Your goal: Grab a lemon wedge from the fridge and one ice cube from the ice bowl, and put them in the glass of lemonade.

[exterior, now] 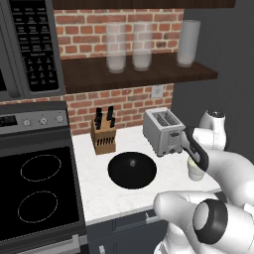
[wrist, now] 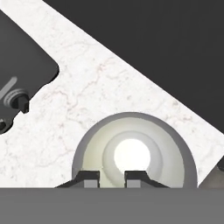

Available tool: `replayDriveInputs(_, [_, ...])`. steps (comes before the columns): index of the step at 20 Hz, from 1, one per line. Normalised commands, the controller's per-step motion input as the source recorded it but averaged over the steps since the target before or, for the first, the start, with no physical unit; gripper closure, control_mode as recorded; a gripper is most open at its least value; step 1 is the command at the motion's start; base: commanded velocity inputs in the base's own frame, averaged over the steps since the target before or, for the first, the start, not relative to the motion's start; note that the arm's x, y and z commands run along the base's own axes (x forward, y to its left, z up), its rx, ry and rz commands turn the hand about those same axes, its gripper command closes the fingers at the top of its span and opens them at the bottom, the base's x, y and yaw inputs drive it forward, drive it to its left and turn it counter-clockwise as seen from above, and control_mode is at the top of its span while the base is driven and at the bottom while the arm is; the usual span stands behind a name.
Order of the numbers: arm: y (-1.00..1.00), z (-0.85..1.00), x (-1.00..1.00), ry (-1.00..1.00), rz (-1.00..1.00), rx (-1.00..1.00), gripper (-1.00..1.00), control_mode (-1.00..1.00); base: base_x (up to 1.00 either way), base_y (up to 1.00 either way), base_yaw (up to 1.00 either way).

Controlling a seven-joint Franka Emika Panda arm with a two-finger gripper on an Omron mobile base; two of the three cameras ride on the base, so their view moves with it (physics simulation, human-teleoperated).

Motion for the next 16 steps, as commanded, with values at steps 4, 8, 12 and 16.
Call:
replayDriveInputs(4, [-0.02, 0.00, 0.12, 0.00, 0.00, 0.00, 1.00, -1.00, 0.00, 0.00, 0.00])
replayDriveInputs(8, [-0.06, 0.00, 0.00, 0.00, 0.00, 0.00, -1.00, -1.00, 0.00, 0.00, 0.00])
replayDriveInputs(12, [0.00, 0.00, 0.00, 0.00, 0.00, 0.00, -1.00, -1.00, 0.00, 0.00, 0.00])
replayDriveInputs(16, [0.00, 0.00, 0.00, 0.00, 0.00, 0.00, -1.00, -1.00, 0.00, 0.00, 0.00])
